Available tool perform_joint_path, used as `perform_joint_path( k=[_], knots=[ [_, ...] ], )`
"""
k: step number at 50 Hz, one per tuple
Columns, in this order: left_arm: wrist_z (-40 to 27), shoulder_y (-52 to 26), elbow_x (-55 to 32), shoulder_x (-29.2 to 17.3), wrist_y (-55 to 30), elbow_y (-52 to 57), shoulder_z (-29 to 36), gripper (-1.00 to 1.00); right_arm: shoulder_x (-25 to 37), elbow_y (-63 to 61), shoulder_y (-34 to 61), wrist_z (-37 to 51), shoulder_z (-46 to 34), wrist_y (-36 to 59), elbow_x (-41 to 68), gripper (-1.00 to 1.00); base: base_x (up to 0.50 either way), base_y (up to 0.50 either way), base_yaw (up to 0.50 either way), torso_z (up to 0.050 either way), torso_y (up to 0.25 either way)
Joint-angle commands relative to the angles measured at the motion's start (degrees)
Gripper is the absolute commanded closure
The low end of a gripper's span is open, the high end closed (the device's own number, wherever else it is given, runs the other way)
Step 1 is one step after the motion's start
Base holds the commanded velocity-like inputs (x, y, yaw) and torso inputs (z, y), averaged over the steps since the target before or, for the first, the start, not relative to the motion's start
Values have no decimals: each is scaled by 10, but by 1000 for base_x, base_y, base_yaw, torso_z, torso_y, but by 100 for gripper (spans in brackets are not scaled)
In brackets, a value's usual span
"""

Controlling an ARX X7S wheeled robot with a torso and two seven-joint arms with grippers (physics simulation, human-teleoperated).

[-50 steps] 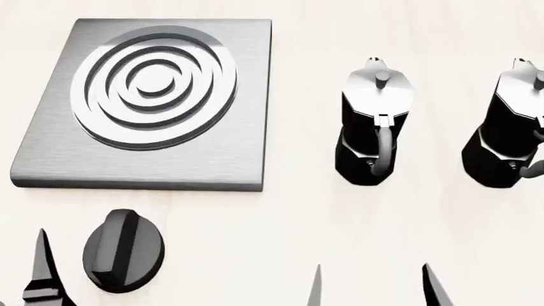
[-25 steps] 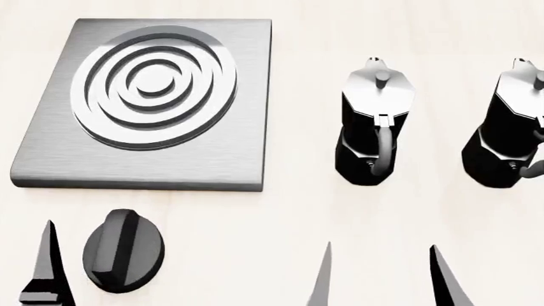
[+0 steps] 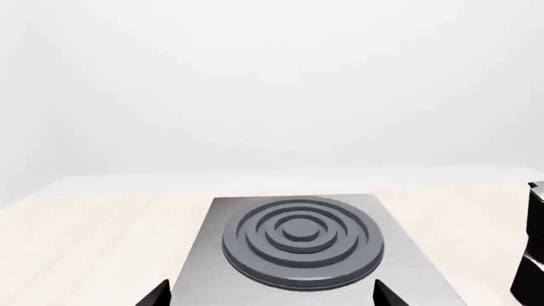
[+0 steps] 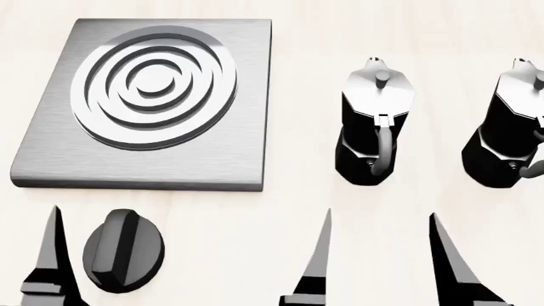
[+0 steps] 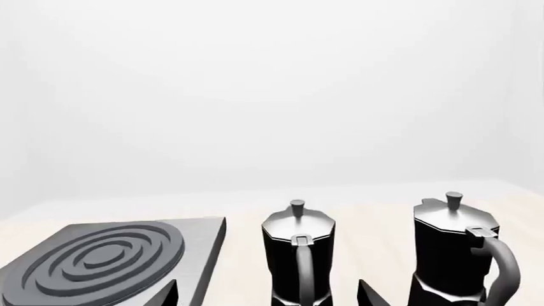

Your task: Turn off the stove.

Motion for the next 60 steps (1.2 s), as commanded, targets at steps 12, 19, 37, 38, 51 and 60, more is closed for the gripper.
perform_joint_path(
  k=[12,19,37,38,51,60],
  knots=[
    [-11,-46,-26,-10,-46,38,-8,-100,7,-32,59,7,4,58,26,-100,0,0,0,0,0],
    [-10,-54,-34,-10,-48,40,-10,-100,8,-41,77,10,2,74,30,-100,0,0,0,0,0],
    [-13,-91,-47,-12,-71,41,-9,-100,7,-59,114,19,7,103,50,-100,0,0,0,0,0],
    [-14,-93,-50,-12,-74,43,-10,-100,8,-61,116,20,8,105,51,-100,0,0,0,0,0],
    [-21,-112,-64,-20,-96,65,-12,-100,6,-76,126,27,13,116,72,-100,0,0,0,0,0],
    [-27,-134,-81,-24,-117,79,-15,-100,6,-86,133,34,9,124,73,-100,0,0,0,0,0]
  ],
)
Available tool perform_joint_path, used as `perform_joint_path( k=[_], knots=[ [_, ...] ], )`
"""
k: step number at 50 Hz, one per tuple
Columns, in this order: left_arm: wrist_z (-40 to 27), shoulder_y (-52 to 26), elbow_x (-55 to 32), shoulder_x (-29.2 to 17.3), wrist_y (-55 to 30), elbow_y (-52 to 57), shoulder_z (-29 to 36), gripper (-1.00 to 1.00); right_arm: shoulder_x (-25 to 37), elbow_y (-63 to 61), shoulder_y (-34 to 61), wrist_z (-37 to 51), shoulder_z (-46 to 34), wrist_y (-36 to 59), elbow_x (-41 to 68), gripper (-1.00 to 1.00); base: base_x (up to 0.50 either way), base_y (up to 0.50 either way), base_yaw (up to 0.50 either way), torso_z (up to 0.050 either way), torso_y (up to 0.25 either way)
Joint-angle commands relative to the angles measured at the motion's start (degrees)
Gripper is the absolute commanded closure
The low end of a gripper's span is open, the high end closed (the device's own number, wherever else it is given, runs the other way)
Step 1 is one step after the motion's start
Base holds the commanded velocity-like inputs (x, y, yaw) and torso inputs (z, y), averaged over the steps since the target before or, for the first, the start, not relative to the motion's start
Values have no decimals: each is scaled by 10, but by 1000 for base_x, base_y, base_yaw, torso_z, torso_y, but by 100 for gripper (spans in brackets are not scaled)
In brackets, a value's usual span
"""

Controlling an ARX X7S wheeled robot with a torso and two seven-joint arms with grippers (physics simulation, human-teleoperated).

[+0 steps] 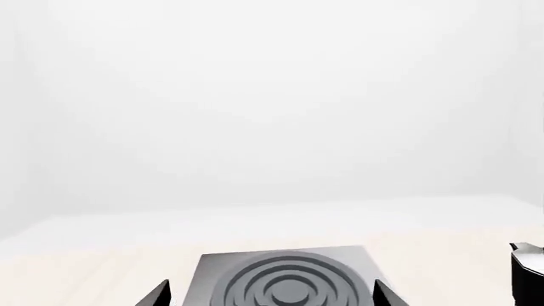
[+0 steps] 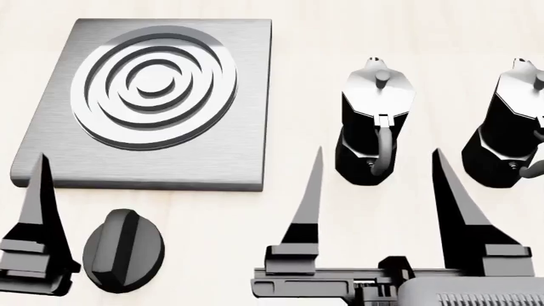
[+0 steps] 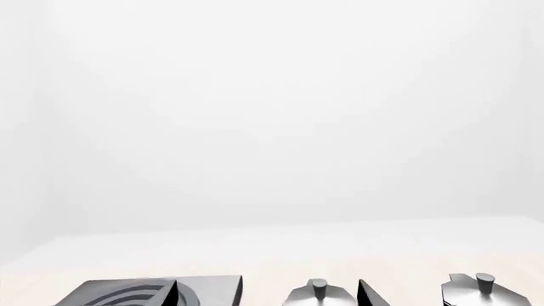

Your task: Turn off the stove.

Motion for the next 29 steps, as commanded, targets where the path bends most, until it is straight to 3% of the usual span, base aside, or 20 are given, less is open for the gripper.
perform_joint_path(
  k=[1,29],
  knots=[
    [-7,-24,-15,-6,-23,16,-2,-100,0,-12,12,8,-3,12,5,-100,0,0,0,0,0],
    [-37,-75,-64,-22,-74,59,-8,-100,12,-48,49,36,16,46,46,-100,0,0,0,0,0]
  ],
)
